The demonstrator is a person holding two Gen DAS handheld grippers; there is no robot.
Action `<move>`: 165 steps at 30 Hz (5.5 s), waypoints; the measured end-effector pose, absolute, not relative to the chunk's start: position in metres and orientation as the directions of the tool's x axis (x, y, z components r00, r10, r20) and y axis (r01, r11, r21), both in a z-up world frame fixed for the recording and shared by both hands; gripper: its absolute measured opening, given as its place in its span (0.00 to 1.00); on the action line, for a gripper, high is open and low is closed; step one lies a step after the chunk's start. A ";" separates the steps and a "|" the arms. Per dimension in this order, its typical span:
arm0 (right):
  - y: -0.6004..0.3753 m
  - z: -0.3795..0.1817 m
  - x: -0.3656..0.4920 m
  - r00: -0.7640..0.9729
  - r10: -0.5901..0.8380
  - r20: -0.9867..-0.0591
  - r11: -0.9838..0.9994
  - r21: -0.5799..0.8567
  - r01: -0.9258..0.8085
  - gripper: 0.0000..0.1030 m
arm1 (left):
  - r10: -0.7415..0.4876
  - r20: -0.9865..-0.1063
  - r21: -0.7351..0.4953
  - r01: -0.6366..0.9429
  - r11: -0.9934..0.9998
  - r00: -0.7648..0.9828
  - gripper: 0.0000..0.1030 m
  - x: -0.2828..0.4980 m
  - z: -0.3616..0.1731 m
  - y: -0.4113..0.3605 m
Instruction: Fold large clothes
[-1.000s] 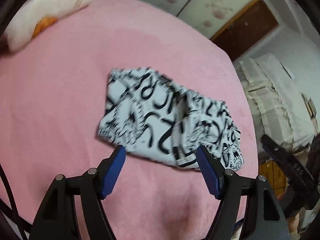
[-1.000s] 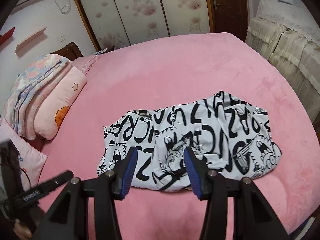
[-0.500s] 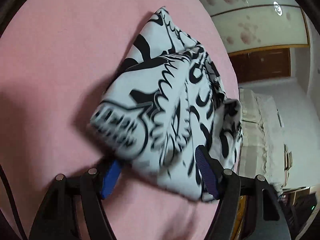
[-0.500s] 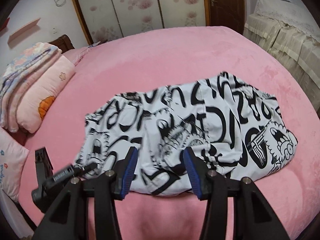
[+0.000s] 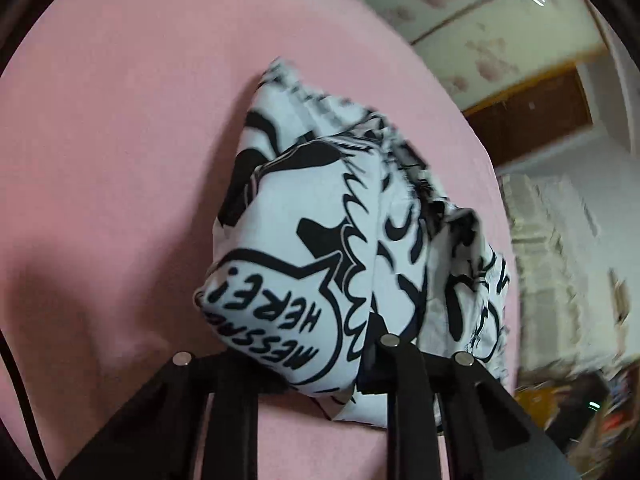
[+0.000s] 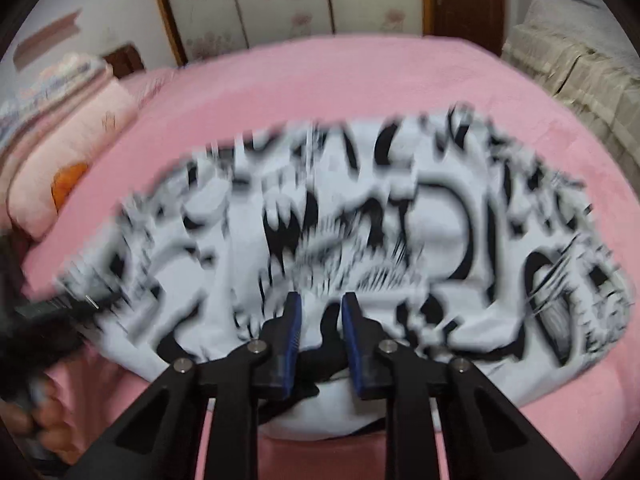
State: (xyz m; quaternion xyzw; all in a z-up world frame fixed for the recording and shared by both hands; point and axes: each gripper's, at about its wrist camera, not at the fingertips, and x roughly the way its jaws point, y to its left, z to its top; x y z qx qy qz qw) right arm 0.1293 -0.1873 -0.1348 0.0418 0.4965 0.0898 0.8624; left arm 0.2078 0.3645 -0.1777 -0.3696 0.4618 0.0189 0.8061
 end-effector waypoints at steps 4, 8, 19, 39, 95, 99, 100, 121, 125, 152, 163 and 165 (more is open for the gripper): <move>-0.187 -0.159 0.121 0.516 0.203 -0.832 0.979 0.155 -0.134 0.17 | -0.268 -0.737 -0.528 -0.281 0.802 0.620 0.17 0.212 -0.145 0.337; -0.192 -0.159 0.119 0.514 0.233 -0.825 0.972 0.181 -0.150 0.17 | -0.234 -0.696 -0.453 -0.162 0.876 0.679 0.16 0.217 -0.107 0.295; -0.297 -0.113 0.109 0.485 0.473 -0.735 0.878 0.441 -0.188 0.17 | -0.263 -0.624 -0.299 0.086 0.950 0.736 0.16 0.231 -0.039 0.181; -0.543 -0.142 0.051 0.560 0.226 -0.797 0.840 0.451 0.302 0.18 | -0.420 -0.750 -0.100 0.540 0.836 0.511 0.16 0.253 -0.104 -0.081; -0.549 -0.140 0.110 0.405 0.307 -0.861 0.905 0.396 0.158 0.14 | -0.229 -0.906 -0.224 0.055 0.973 0.356 0.61 0.282 -0.133 0.094; -0.540 -0.099 0.117 0.435 0.240 -0.868 0.944 0.313 0.105 0.17 | -0.251 -0.904 -0.254 0.036 0.967 0.345 0.61 0.286 -0.108 0.103; -0.538 -0.087 0.119 0.461 0.234 -0.856 0.948 0.305 0.087 0.19 | -0.267 -0.892 -0.270 0.043 0.962 0.364 0.61 0.288 -0.098 0.105; -0.544 -0.151 0.293 0.461 0.128 -0.878 0.989 0.146 0.003 0.26 | -0.350 -0.865 -0.307 0.171 0.936 0.361 0.61 0.431 -0.141 0.051; -0.543 -0.147 0.289 0.451 0.107 -0.886 0.994 0.109 -0.022 0.29 | -0.298 -0.875 -0.229 0.215 0.949 0.382 0.62 0.426 -0.142 0.039; -0.541 0.030 0.166 0.510 0.296 -0.808 0.933 0.360 0.029 0.79 | -0.343 -0.879 -0.287 0.207 0.935 0.331 0.67 0.337 0.004 0.076; -0.537 0.042 0.144 0.474 0.328 -0.817 0.929 0.369 -0.007 0.85 | -0.344 -0.883 -0.314 0.141 0.939 0.319 0.80 0.314 0.014 0.096; -0.541 0.032 0.144 0.458 0.340 -0.821 0.923 0.384 0.003 0.85 | -0.342 -0.888 -0.324 0.109 0.940 0.308 0.85 0.314 0.004 0.101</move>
